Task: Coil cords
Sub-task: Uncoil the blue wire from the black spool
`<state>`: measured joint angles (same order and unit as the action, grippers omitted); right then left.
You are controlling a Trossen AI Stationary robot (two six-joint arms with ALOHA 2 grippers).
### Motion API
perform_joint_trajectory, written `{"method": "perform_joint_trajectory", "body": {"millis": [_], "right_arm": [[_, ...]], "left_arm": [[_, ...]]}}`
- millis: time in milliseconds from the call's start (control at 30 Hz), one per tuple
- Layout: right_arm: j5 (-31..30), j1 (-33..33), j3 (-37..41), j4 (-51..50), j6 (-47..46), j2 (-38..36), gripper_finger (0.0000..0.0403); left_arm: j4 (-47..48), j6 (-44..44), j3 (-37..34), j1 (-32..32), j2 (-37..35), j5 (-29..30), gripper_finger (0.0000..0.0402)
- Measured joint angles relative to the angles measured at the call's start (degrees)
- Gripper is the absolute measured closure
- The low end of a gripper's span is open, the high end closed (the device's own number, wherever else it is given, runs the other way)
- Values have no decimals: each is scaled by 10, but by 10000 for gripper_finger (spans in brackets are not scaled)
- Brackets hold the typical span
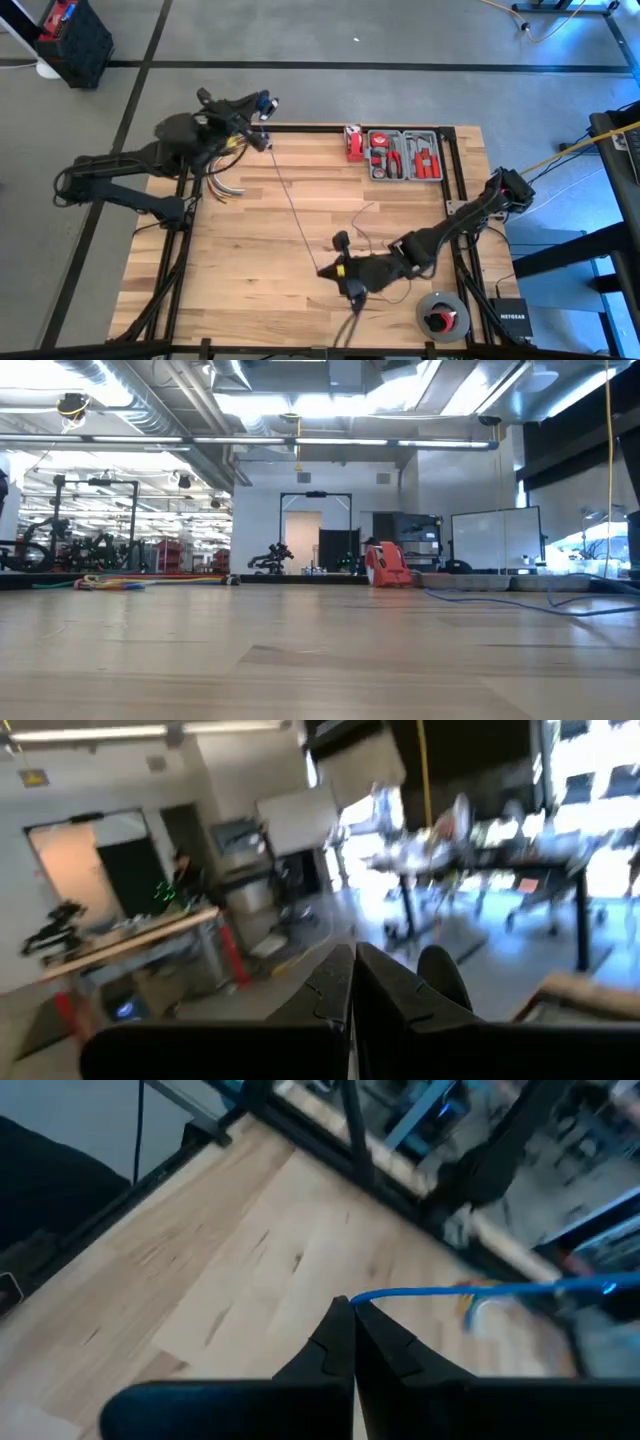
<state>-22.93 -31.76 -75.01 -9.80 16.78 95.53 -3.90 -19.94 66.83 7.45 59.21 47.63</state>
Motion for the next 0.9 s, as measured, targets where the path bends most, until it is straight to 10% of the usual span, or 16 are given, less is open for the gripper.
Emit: {"method": "perform_joint_trajectory", "body": {"millis": [300,533,733,900], "right_arm": [[-285,-113,-198,-203,79,-7,402],[-538,-157,-324,-465,-54,-10,402],[-512,-133,-320,-800,-463,-22,402],[-460,-88,-206,-725,-498,-40,402]], "left_arm": [[249,56,0,46,4,4,394],[466,104,0,15,0,-14,394],[596,163,0,-55,0,-127,394],[532,170,0,-118,-13,-129,399]]}}
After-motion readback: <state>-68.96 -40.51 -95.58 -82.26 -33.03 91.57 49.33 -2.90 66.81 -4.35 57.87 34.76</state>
